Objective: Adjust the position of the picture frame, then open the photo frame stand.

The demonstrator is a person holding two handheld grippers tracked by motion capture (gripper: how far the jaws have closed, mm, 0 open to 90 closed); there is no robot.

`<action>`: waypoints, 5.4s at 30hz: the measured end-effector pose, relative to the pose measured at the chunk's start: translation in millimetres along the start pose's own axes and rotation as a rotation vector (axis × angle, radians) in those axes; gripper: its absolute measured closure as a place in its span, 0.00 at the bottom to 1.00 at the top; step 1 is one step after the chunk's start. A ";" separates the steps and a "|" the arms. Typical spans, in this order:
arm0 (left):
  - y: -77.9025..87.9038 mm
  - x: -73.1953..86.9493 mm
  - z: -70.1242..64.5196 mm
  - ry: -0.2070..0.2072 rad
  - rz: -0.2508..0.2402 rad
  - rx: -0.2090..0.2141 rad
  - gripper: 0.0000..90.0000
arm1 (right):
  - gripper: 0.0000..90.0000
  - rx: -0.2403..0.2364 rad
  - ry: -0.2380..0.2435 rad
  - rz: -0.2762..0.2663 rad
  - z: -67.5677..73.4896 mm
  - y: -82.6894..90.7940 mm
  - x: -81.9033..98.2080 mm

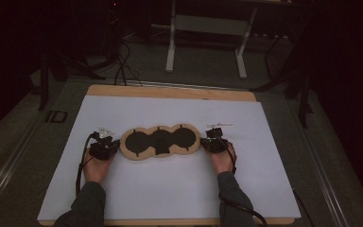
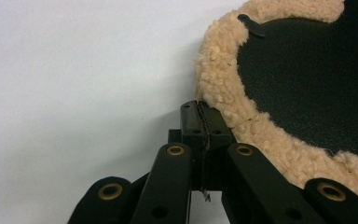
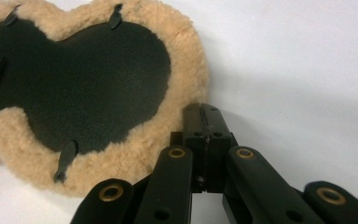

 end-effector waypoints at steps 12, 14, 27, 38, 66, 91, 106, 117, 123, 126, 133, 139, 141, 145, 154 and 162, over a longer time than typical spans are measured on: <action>-4.8 -3.6 -5.0 -0.007 -0.002 0.010 1.00 | 1.00 -0.009 -0.028 0.010 -11.7 -3.2 -15.7; -4.9 -3.6 -6.3 -0.006 -0.002 0.015 1.00 | 1.00 -0.016 -0.033 0.009 -13.5 -1.5 -13.4; -9.0 -6.6 -15.8 -0.009 -0.004 0.022 1.00 | 1.00 -0.061 -0.018 0.008 -26.0 8.4 -7.6; -17.7 -16.9 -22.6 0.007 0.019 0.019 1.00 | 1.00 -0.020 -0.142 -0.002 -38.9 0.1 -24.2; -26.0 -26.2 -18.4 -0.008 0.037 0.042 1.00 | 1.00 -0.064 -0.149 0.013 -46.4 5.9 -12.6; -23.2 -19.7 -30.4 0.032 0.010 0.070 1.00 | 1.00 -0.103 -0.165 0.052 -54.7 11.7 6.6; -16.7 -13.9 -48.4 0.028 0.020 0.083 1.00 | 1.00 -0.090 -0.159 0.055 -63.9 22.0 14.4; -17.1 -13.0 -47.0 0.055 0.013 0.090 1.00 | 1.00 -0.003 -0.080 0.075 -54.4 24.8 12.1; -14.0 -11.0 -43.4 0.071 0.008 0.090 0.93 | 0.96 0.077 0.004 0.065 -48.0 29.3 12.4; -10.3 -8.5 -42.0 0.061 0.010 0.092 0.89 | 0.95 0.087 0.036 0.057 -48.7 33.1 14.7; -0.1 -9.2 -39.7 0.078 -0.019 0.113 0.85 | 0.95 0.123 0.107 0.036 -50.3 42.6 18.4; 12.6 -11.7 -44.4 0.056 -0.051 0.129 0.80 | 0.87 0.109 0.145 0.020 -45.1 50.0 20.3; 15.7 -12.3 -48.1 0.033 -0.057 0.134 0.77 | 0.85 0.106 0.154 0.019 -43.8 52.2 20.7; 21.3 -15.1 -57.3 0.000 -0.079 0.155 0.73 | 0.82 0.091 0.178 0.033 -37.7 57.4 24.6; 27.6 -18.2 -67.8 -0.050 -0.091 0.237 0.68 | 0.77 0.002 0.186 -0.029 -28.9 66.4 41.1; 35.0 -20.2 -77.3 -0.099 -0.114 0.272 0.73 | 0.74 -0.057 0.149 -0.120 -27.4 78.0 45.0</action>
Point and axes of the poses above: each handheld gripper's, and its own axes: y roughly backward along the jaws, x roughly out of its underside, z roughly to its left, the point moved 2 cm from there along -y, roughly forward along the jaws
